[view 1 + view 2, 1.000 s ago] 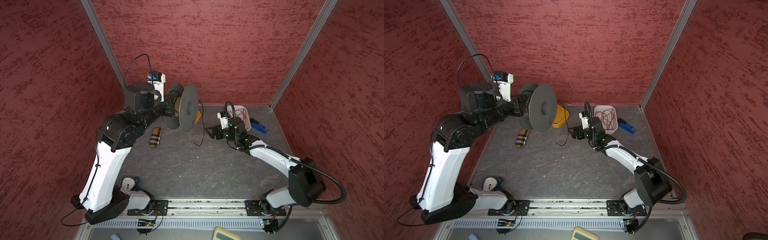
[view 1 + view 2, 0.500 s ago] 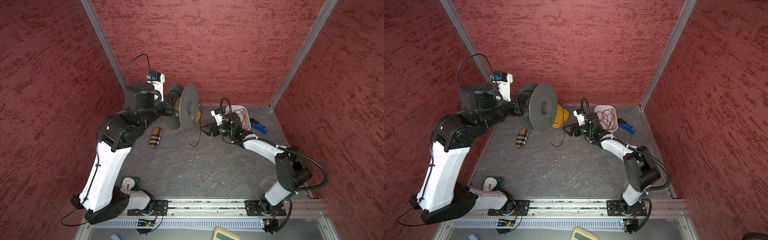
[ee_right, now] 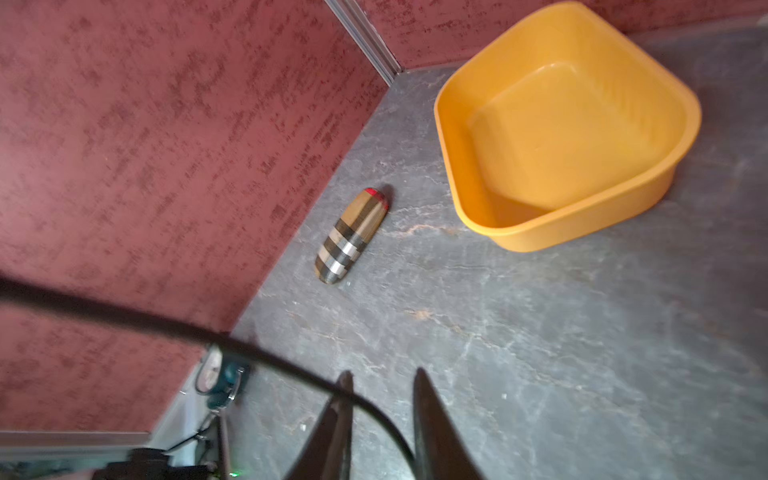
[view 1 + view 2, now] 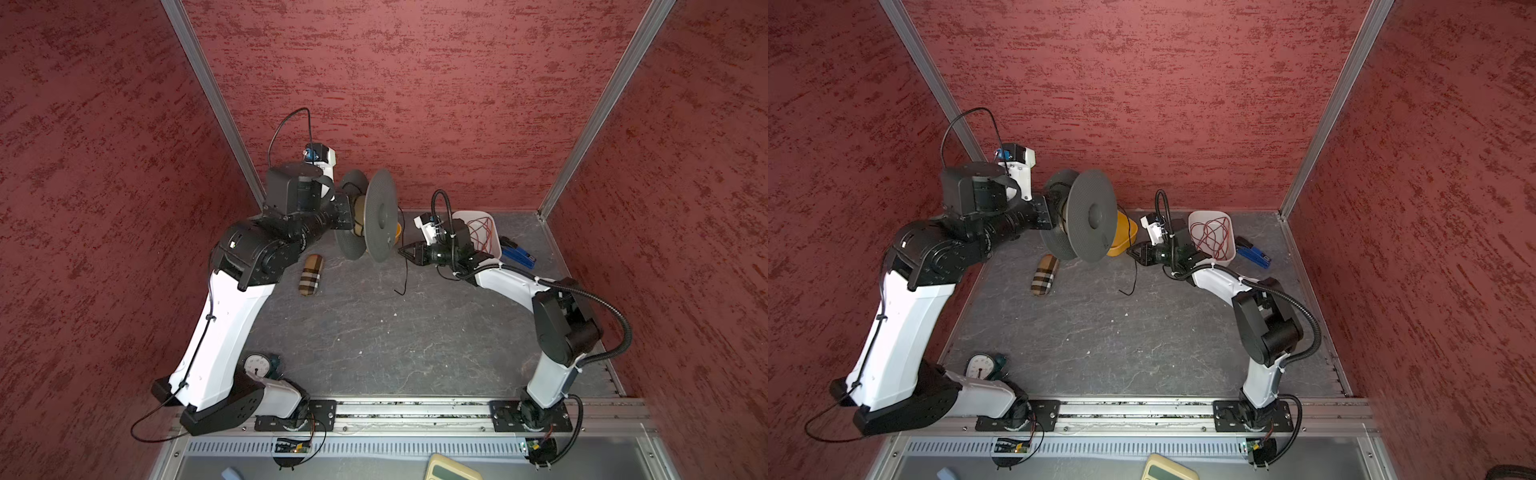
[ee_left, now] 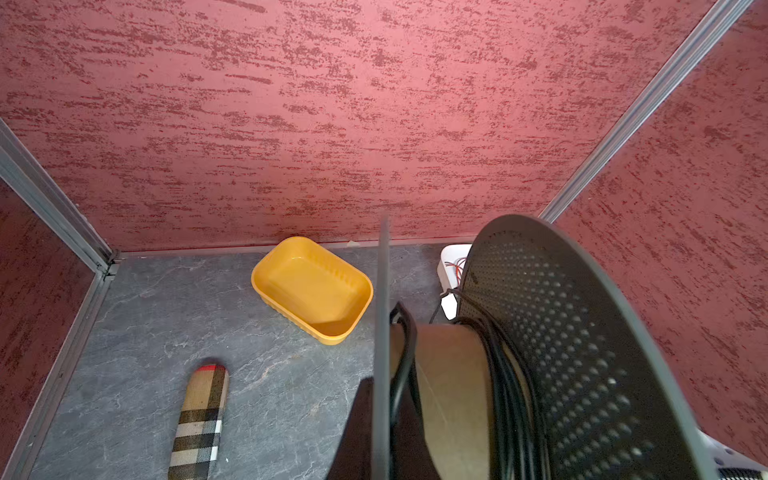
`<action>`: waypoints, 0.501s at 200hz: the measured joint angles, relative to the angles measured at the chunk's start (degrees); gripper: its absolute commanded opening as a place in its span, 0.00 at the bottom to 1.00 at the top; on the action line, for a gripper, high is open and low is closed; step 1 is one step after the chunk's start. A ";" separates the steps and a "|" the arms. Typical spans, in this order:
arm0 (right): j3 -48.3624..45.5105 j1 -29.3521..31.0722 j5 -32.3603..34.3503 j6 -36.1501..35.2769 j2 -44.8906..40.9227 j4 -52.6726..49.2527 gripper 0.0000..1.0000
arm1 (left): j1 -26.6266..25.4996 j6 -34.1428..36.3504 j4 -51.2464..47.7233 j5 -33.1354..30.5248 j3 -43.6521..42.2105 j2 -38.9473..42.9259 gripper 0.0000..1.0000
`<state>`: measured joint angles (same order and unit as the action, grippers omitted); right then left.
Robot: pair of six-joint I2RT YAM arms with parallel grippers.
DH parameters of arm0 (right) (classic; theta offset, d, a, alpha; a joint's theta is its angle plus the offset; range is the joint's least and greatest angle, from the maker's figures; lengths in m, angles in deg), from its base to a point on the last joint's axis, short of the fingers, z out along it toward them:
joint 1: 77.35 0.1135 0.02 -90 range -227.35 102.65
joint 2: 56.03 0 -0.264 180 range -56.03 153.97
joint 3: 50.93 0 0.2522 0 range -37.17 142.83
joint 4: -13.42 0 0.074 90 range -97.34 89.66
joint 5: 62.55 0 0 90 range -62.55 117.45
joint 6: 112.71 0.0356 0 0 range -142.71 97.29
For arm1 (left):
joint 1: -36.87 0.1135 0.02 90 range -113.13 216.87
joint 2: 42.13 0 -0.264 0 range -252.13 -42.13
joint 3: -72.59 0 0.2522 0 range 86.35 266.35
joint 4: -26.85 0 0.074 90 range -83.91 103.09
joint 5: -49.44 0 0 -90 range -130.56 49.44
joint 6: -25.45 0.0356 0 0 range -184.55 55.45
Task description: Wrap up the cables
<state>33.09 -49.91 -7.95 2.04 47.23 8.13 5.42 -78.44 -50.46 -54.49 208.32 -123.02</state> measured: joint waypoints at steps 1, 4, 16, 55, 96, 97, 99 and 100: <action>0.00 0.02 0.07 0.28 0.00 -0.15 0.00 | 0.04 -0.09 -0.11 -0.07 0.11 -0.13 0.00; 0.02 0.07 0.28 0.07 0.00 -0.59 0.00 | 0.17 -0.35 -0.37 -0.11 0.35 -0.42 0.00; 0.17 0.22 0.98 -0.35 0.00 -1.81 0.00 | 1.05 -1.42 -1.75 -0.15 2.01 -1.90 0.00; 0.24 0.98 3.48 -1.70 -0.02 -6.71 0.00 | 4.98 -6.12 -6.14 -0.07 7.45 -7.37 0.00; 0.59 2.91 6.21 -4.79 -0.02 -13.14 0.00 | 6.36 -10.40 -8.90 -0.33 9.09 -11.13 0.00; 0.61 3.02 6.27 -4.96 -0.02 -13.35 0.00 | 6.38 -10.47 -8.94 -0.33 9.11 -11.19 0.00; 0.63 3.19 6.47 -5.22 -0.02 -13.73 0.00 | 6.40 -10.71 -9.09 -0.33 9.22 -11.39 0.00; 0.63 3.23 6.54 -5.29 -0.02 -13.88 0.00 | 6.43 -10.84 -9.22 -0.33 9.29 -11.50 0.00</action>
<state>33.72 -46.68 -1.41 -3.25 47.21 -5.75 11.85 -89.28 -59.69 -54.82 217.61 -134.51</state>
